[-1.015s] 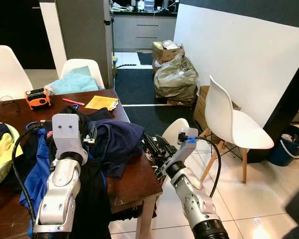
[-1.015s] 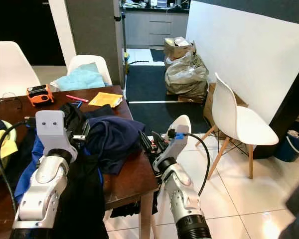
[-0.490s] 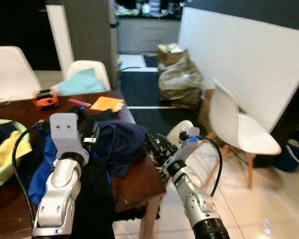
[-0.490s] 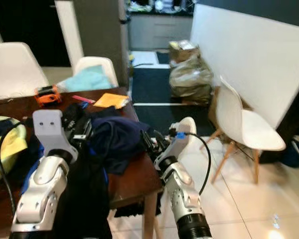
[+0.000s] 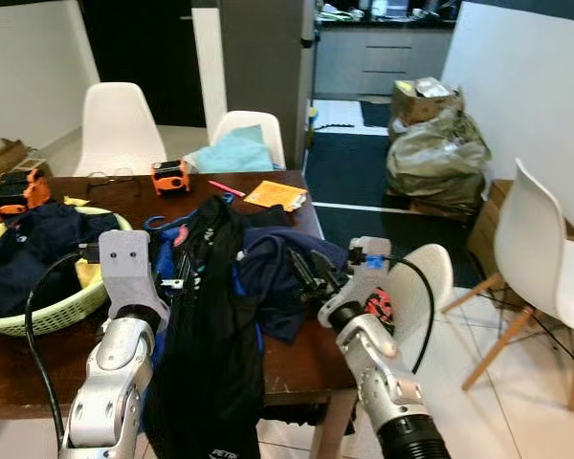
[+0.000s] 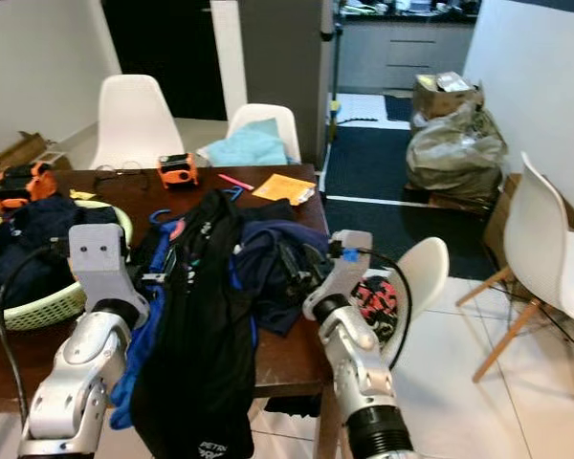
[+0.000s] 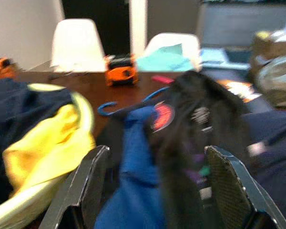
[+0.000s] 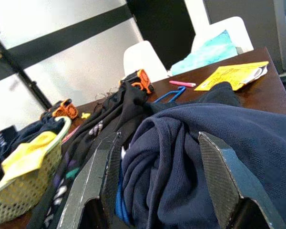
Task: Hang hanger
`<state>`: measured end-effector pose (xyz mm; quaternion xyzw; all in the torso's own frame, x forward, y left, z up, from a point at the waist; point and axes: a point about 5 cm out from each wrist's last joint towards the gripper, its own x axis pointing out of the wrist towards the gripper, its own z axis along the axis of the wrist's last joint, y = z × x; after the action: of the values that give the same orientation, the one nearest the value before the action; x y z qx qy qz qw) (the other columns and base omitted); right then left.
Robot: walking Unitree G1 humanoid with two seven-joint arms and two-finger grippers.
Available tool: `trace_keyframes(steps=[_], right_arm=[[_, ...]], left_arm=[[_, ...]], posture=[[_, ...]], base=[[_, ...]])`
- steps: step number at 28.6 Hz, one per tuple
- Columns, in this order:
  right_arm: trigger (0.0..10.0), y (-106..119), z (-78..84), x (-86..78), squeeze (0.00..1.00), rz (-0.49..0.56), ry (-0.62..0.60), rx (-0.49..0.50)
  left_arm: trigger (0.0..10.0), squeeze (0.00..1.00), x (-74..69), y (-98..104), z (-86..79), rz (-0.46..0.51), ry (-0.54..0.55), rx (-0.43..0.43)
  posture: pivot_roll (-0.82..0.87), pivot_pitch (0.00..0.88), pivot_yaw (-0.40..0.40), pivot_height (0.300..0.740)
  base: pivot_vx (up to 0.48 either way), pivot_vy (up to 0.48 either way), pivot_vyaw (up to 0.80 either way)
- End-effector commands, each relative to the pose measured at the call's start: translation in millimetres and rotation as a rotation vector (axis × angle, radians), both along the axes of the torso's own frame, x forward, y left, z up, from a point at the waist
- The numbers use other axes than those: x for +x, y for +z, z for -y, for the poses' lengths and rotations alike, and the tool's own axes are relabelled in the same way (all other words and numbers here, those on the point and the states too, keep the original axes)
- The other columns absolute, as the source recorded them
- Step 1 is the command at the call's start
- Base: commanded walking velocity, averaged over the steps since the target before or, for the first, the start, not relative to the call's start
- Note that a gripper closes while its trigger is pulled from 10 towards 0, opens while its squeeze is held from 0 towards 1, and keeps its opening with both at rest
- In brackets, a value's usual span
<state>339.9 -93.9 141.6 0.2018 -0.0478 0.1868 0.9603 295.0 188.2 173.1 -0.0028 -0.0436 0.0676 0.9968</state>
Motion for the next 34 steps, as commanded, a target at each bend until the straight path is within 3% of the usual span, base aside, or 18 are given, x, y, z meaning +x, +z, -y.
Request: trace_keyframes(steps=[1,9,26,34], right_arm=[[10.0,-3,2.4,1.2,0.0,-0.009,-0.031,-0.026],[10.0,-6,11.4,1.3,0.0,-0.023,-0.09,-0.014],[10.0,-8,0.7,-0.5,0.0,-0.022,-0.058,0.01],[10.0,-8,-3.5,-0.8,0.0,-0.023,-0.047,0.018]], left_arm=[[10.0,0.0,-1.1,-3,-4.4,-0.022,0.008,0.014],[10.0,0.0,-1.8,3,-5.4,0.003,0.001,0.023],[10.0,0.0,-2.9,7,-2.9,0.003,-0.019,0.029],[10.0,0.0,-4.8,8,-4.5,0.005,-0.018,0.027]], posture=[[0.13,0.021,-0.017,0.74],[0.14,0.013,-0.015,0.74],[0.16,0.0,-0.006,0.74],[0.17,0.0,-0.007,0.74]], base=[[0.0,0.0,0.0],[0.0,0.0,0.0],[0.0,0.0,0.0],[0.0,0.362,0.0]])
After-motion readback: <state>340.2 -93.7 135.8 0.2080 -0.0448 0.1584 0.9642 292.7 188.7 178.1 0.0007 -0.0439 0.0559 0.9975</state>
